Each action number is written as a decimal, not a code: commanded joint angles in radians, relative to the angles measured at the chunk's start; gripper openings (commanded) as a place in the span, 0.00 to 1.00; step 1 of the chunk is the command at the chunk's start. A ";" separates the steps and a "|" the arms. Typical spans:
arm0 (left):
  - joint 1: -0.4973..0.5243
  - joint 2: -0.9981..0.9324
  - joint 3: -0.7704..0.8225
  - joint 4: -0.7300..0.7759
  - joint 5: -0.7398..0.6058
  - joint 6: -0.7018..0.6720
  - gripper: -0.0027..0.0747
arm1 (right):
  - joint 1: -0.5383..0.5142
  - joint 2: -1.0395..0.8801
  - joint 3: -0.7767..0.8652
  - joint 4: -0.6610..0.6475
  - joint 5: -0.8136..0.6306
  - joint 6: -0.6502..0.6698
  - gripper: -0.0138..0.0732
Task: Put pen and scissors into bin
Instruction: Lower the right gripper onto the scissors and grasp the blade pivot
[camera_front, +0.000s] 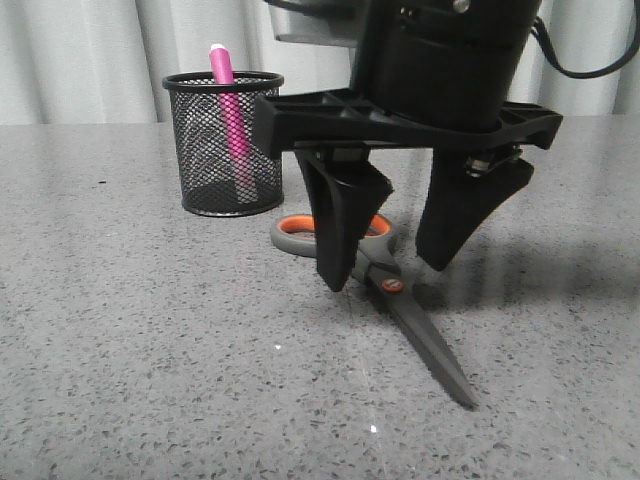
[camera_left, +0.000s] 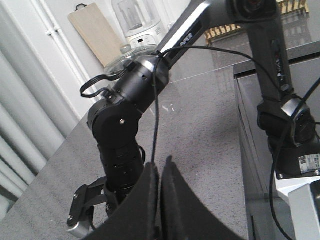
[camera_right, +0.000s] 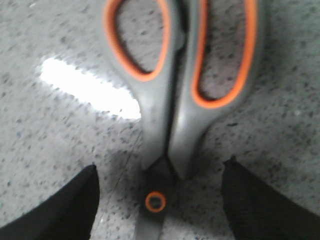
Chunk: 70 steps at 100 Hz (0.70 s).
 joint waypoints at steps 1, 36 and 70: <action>-0.022 0.008 -0.019 -0.061 -0.044 -0.013 0.01 | 0.000 -0.022 -0.032 -0.021 -0.049 0.039 0.70; -0.028 0.008 -0.019 -0.061 -0.044 -0.016 0.01 | 0.000 0.065 -0.033 -0.023 -0.060 0.072 0.68; -0.028 0.004 -0.019 -0.070 -0.036 -0.039 0.01 | 0.001 0.106 -0.033 -0.077 -0.053 0.073 0.31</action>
